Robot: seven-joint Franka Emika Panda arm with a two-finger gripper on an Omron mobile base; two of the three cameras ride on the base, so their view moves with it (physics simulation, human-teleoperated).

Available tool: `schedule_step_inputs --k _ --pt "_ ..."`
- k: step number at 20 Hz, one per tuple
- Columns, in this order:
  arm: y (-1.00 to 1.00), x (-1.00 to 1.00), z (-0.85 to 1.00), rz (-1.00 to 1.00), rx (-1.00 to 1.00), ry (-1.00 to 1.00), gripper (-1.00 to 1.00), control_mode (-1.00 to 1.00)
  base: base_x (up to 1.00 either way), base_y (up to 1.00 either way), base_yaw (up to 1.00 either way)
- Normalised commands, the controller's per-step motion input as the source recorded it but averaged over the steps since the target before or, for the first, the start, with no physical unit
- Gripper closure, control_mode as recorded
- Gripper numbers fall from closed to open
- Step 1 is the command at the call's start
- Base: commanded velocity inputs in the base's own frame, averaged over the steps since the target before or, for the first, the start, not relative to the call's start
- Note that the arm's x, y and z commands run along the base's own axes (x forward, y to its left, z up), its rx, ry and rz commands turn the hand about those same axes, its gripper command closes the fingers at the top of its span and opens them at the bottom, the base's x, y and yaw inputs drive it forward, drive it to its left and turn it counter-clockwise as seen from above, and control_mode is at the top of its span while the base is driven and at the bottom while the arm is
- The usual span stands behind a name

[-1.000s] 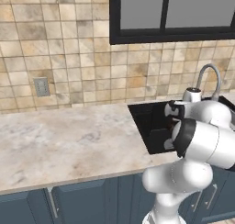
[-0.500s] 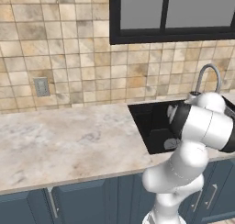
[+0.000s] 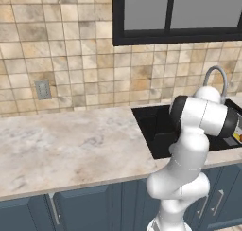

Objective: Dump the tangerine and lemon from the bowl so the bowl can be washed. Place the bowl in the sink after clearing the leftovers.

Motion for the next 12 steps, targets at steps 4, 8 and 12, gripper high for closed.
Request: schedule_step_inputs --k 4,8,12 --pt "0.00 0.22 -0.45 -0.10 0.00 0.01 1.00 -1.00 0.00 0.00 0.00" --pt "0.00 0.09 -0.52 -0.08 0.00 0.04 1.00 -1.00 0.00 0.00 0.00" --pt "0.00 0.12 -0.35 -0.06 0.01 0.06 1.00 -1.00 0.00 0.00 0.00"
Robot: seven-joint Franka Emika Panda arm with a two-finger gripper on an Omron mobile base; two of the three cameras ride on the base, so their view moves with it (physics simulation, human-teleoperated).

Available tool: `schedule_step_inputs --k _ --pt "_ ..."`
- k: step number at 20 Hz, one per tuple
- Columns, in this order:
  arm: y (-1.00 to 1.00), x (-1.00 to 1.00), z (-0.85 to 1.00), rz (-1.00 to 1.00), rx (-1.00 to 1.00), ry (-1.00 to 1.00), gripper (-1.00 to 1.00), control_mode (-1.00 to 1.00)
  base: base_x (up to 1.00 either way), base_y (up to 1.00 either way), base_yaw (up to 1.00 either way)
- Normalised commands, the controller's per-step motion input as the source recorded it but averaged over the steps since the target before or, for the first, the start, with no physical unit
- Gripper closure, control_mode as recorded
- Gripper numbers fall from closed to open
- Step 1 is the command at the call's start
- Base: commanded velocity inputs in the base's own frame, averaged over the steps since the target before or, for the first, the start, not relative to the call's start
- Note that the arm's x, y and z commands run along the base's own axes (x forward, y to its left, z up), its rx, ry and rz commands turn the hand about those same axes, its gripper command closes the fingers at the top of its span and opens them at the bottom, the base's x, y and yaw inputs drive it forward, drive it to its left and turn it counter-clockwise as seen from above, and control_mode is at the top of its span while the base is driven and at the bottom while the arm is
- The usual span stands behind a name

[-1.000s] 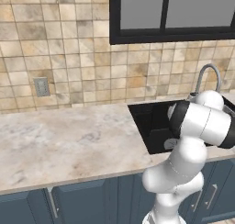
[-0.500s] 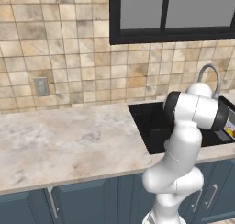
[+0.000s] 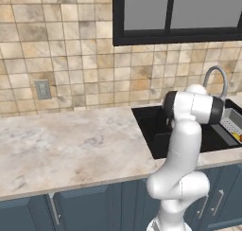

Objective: Dump the tangerine and lemon from the bowl so the bowl can be washed. Place the bowl in the sink after clearing the leftovers.

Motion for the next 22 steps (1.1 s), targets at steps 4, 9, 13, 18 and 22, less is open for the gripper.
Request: schedule_step_inputs --k 4,9,13,18,22 --pt "0.00 0.24 -0.34 -0.05 0.00 0.01 1.00 -1.00 0.00 0.00 0.00" --pt "-0.01 0.55 -0.39 -0.08 0.00 0.00 1.00 -1.00 0.00 0.00 0.00" --pt "-0.21 0.49 -0.23 -0.11 0.00 0.00 1.00 -1.00 0.00 0.00 0.00" --pt "-0.01 0.28 -0.29 -0.08 0.00 0.00 1.00 -1.00 0.00 0.00 0.00" --pt "0.00 0.42 -0.57 -0.08 0.00 0.00 1.00 -1.00 0.00 0.00 0.00"
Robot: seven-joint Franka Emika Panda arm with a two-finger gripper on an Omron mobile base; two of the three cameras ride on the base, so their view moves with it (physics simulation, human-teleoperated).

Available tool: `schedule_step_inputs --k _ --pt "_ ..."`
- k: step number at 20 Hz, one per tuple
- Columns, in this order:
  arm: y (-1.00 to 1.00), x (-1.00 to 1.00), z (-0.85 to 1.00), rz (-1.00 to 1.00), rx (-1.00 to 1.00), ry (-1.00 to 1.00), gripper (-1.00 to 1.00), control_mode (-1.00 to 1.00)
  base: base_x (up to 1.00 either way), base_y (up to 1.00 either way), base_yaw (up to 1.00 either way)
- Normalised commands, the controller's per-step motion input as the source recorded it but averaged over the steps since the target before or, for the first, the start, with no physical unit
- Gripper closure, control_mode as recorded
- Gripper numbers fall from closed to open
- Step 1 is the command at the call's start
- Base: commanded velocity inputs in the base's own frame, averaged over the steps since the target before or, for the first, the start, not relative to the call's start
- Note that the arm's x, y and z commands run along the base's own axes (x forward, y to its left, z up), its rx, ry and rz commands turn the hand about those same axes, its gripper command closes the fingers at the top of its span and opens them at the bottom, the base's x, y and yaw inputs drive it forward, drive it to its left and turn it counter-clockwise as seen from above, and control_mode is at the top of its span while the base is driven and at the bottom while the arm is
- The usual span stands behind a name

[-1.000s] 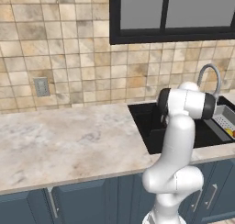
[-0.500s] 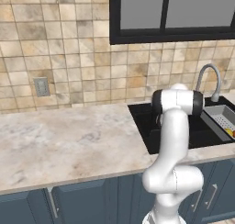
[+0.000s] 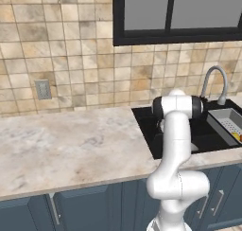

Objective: Dump the tangerine and lemon from the bowl so the bowl can be washed. Place the bowl in the sink after clearing the leftovers.

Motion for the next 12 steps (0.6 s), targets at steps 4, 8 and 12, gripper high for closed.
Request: schedule_step_inputs --k 4,8,12 --pt "0.00 0.15 -0.15 -0.02 0.02 0.00 1.00 -1.00 0.00 0.00 0.00" --pt "0.00 0.08 0.00 0.00 0.00 0.00 -1.00 -1.00 0.00 0.00 0.00" --pt "0.00 0.00 0.26 -0.03 0.00 -0.02 -1.00 -1.00 0.00 0.00 0.00"
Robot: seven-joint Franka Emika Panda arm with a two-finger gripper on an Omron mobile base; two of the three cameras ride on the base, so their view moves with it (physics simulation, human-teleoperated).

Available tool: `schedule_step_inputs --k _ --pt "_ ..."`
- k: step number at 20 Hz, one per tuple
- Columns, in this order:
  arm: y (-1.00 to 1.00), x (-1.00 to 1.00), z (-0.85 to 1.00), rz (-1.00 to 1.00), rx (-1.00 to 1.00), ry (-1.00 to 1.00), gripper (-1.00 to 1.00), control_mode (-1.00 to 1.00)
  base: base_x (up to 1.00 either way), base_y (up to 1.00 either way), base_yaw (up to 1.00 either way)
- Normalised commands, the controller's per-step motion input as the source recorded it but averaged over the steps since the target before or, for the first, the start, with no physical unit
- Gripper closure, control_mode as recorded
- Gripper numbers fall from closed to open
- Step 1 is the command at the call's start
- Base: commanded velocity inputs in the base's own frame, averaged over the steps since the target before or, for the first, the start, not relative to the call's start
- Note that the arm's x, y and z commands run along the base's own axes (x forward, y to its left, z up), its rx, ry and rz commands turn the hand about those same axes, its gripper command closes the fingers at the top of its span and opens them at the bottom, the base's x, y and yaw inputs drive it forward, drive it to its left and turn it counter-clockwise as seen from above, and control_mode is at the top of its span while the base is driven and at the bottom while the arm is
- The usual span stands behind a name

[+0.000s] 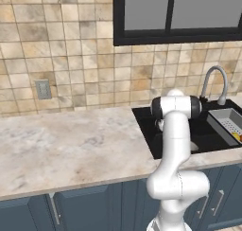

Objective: Dump the tangerine and lemon from the bowl so the bowl can be washed. Place the bowl in the sink after clearing the leftovers.

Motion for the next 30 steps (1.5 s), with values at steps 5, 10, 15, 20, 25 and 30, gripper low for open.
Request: schedule_step_inputs --k 5,10,15,20,25,30 --pt "0.12 -0.01 0.58 -0.16 0.00 -0.06 -1.00 -1.00 0.00 0.00 0.00" --pt "0.25 0.00 0.97 -0.19 0.00 -0.19 -1.00 -1.00 0.00 0.00 0.00" --pt "0.07 -0.27 1.00 -0.16 0.00 -0.27 -1.00 -1.00 0.00 0.00 0.00" --pt "0.05 -0.45 1.00 -0.16 -0.01 -0.31 -1.00 -1.00 0.00 0.00 0.00" --pt "0.25 -0.63 1.00 -0.13 -0.07 -0.31 -1.00 -1.00 0.00 0.00 0.00" --pt "0.47 -0.69 1.00 -0.13 -0.18 -0.37 -1.00 -1.00 0.00 0.00 0.00"
